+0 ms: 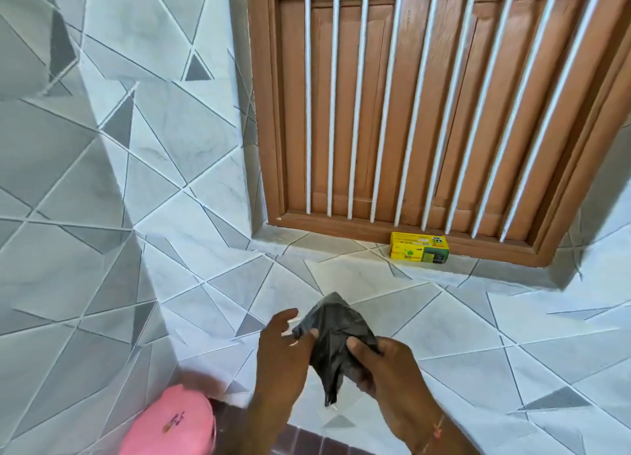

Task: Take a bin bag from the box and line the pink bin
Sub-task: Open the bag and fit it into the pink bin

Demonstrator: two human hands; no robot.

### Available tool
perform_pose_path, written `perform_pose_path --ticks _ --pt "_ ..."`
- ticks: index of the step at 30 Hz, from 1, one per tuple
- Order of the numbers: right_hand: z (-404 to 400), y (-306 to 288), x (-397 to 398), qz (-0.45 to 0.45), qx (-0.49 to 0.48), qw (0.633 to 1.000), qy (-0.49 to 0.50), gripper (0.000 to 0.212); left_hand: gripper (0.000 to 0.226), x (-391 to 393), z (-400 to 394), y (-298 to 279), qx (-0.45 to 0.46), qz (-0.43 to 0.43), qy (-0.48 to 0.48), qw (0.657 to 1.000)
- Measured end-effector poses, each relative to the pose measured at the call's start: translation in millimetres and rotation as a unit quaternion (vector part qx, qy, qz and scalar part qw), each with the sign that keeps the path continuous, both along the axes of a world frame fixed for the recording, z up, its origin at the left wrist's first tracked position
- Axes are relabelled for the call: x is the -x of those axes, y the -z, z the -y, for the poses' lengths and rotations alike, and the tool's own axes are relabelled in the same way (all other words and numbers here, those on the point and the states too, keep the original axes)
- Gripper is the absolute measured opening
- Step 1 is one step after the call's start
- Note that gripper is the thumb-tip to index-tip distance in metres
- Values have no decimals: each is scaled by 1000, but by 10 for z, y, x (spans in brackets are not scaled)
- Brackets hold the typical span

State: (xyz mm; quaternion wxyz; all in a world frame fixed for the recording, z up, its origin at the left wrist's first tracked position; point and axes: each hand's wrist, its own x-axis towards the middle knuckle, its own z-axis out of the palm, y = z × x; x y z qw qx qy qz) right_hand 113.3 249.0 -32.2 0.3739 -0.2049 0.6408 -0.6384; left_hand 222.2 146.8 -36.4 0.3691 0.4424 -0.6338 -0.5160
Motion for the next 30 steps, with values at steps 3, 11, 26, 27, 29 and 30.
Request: perform_pose_path --ticks 3,11,26,27,29,30 --pt "-156 -26 -232 -25 -12 1000 15 33 29 -352 -388 55 152 54 14 987" --pt "-243 -123 -833 55 67 995 -47 27 30 -952 -527 -50 20 -5 77 997" --pt "734 130 -2722 67 49 988 -133 13 18 -2723 438 136 49 25 67 996" --pt "773 144 -2793 71 52 988 -126 15 18 -2800 487 128 44 22 62 997" --pt "842 153 -2936 48 46 990 -123 20 22 -2986 583 88 22 15 70 997" --pt "853 157 -2975 37 42 991 -123 21 23 -3062 614 68 6 8 87 996"
